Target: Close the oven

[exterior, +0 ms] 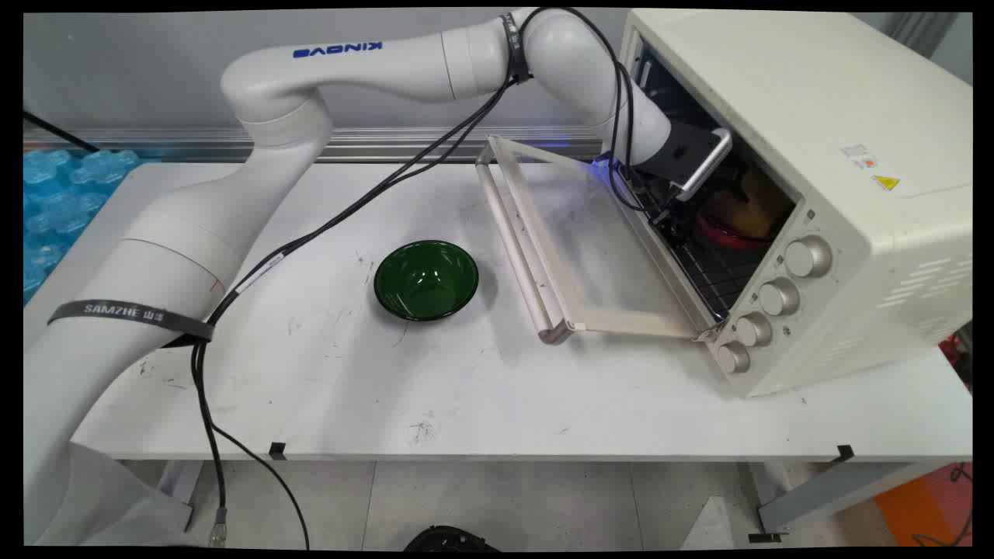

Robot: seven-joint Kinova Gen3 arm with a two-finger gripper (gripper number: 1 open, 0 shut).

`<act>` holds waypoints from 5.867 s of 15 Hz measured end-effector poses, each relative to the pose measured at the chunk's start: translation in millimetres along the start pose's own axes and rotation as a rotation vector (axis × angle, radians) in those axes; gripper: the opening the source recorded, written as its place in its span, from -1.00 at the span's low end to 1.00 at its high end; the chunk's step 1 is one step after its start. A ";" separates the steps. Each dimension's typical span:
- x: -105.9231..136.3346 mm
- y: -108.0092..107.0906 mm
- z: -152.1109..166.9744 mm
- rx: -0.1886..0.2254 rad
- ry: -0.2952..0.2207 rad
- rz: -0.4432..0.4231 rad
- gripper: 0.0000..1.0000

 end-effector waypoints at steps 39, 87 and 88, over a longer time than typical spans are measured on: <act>41.5 123.0 -339.0 0.087 -0.361 -1.202 1.00; -43.1 189.1 -186.1 0.184 -0.224 -1.271 -1.00; -41.1 184.2 -188.8 0.191 -0.213 -1.267 -1.00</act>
